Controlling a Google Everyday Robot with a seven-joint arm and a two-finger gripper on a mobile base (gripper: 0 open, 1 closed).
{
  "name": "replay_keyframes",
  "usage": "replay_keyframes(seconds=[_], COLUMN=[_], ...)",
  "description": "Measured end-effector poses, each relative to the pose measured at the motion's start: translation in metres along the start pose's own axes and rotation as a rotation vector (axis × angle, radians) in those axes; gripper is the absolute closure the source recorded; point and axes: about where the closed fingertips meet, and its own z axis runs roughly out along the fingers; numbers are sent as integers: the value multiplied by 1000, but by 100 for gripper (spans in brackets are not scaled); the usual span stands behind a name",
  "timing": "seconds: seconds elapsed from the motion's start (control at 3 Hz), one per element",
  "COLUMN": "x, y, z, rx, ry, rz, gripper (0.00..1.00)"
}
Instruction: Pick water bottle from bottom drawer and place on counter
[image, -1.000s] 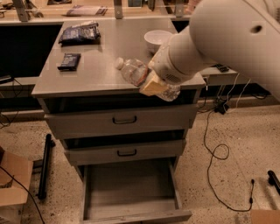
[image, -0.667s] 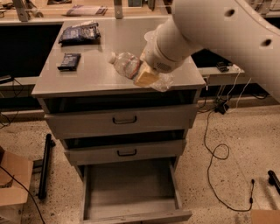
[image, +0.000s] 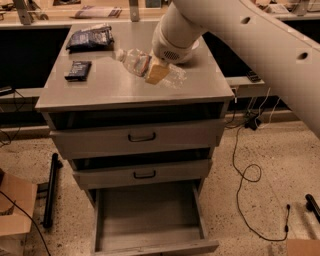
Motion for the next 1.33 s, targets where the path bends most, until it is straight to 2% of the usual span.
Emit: replay_keyframes(seconds=[0.67, 1.0, 1.33], x=[-9, -14, -22], y=[-34, -49, -65], z=[52, 79, 102], rx=[-66, -101, -103], ry=[57, 69, 65], rz=[-2, 10, 45], gripper=[100, 93, 77])
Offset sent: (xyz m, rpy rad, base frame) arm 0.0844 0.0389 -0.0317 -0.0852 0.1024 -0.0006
